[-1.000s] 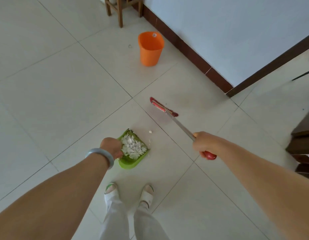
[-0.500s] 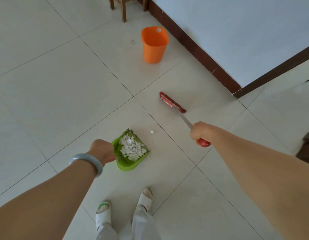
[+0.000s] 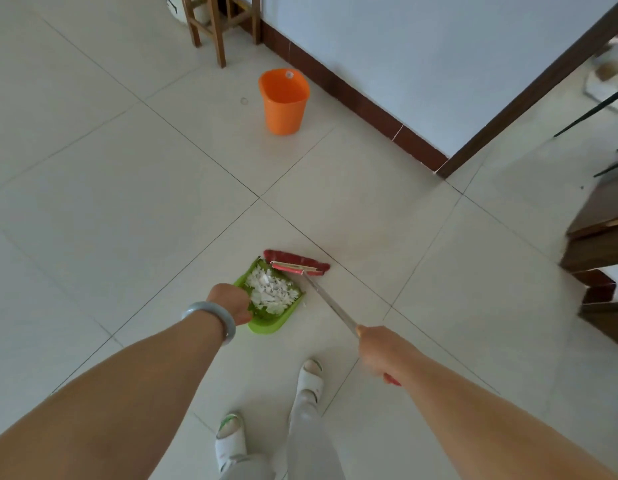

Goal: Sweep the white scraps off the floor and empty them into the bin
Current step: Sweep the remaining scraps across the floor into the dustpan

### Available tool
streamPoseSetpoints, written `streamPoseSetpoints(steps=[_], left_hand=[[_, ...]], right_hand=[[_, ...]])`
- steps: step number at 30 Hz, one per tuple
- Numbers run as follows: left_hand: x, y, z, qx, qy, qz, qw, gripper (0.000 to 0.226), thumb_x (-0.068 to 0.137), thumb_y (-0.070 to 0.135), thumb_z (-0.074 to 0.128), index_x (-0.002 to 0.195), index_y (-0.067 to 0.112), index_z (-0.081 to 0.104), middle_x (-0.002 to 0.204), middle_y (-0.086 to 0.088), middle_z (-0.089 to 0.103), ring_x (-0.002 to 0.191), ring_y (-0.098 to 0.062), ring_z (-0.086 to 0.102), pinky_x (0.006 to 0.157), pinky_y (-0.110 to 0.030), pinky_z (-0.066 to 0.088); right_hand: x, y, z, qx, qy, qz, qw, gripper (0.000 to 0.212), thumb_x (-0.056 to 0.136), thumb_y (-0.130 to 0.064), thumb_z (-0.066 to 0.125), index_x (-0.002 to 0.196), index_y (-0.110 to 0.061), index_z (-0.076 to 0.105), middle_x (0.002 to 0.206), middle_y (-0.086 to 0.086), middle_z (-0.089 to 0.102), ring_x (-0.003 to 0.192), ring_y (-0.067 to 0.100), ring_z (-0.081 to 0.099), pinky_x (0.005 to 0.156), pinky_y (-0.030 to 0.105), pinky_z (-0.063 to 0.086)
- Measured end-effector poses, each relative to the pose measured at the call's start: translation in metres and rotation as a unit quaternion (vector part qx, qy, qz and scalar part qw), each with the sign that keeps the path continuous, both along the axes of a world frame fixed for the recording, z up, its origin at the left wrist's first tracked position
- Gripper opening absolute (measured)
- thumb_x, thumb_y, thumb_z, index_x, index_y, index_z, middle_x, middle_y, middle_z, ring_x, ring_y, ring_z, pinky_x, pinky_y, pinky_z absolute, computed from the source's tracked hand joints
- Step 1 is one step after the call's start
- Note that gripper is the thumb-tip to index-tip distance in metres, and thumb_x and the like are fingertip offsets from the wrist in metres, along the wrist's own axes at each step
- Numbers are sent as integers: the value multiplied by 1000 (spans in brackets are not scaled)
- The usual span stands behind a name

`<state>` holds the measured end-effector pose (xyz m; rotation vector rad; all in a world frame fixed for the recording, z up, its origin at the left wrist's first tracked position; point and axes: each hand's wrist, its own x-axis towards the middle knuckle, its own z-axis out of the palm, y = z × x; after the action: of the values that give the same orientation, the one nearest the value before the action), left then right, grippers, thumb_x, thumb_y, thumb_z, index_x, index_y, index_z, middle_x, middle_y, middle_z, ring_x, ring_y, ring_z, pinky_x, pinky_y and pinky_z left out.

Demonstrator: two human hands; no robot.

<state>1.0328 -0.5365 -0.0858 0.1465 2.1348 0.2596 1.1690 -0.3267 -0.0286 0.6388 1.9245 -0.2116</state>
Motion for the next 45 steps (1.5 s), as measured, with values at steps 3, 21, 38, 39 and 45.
streamPoseSetpoints(steps=[3, 21, 38, 39, 45], left_hand=[[17, -22, 23, -27, 30, -78, 996, 39, 100, 19, 41, 125, -9, 53, 123, -21, 58, 122, -30, 53, 102, -30, 41], [89, -102, 19, -98, 92, -348, 928, 37, 101, 34, 37, 111, 8, 61, 102, -5, 64, 88, -20, 55, 84, -29, 45], [97, -108, 16, -114, 97, -333, 931, 38, 99, 39, 39, 73, 13, 43, 60, 4, 33, 78, -18, 46, 70, -25, 36], [97, -110, 17, -118, 98, -327, 933, 42, 99, 38, 39, 65, 14, 38, 60, 4, 33, 78, -18, 46, 70, -25, 36], [95, -117, 15, -113, 88, -290, 946, 39, 100, 33, 38, 67, 13, 44, 61, 4, 34, 77, -17, 46, 69, -24, 36]], right_hand=[[32, -25, 16, 4, 6, -11, 1000, 61, 92, 0, 39, 151, -16, 30, 83, 6, 49, 56, 15, 59, 43, 25, 42], [87, -70, 33, -19, 0, -166, 986, 35, 89, -1, 38, 123, -1, 49, 38, 5, 54, 37, 20, 48, 43, 21, 39], [78, -109, 44, -170, 47, -517, 838, 16, 85, 1, 52, 91, -13, 55, 51, 3, 49, 39, 10, 44, 39, 17, 37], [76, -108, 47, -171, 54, -512, 840, 18, 86, 2, 50, 93, -13, 56, 52, 3, 48, 39, 10, 44, 37, 16, 37], [56, -102, 38, -119, 96, -442, 884, 21, 87, 6, 42, 93, -11, 54, 60, 7, 46, 34, 13, 43, 41, 19, 37]])
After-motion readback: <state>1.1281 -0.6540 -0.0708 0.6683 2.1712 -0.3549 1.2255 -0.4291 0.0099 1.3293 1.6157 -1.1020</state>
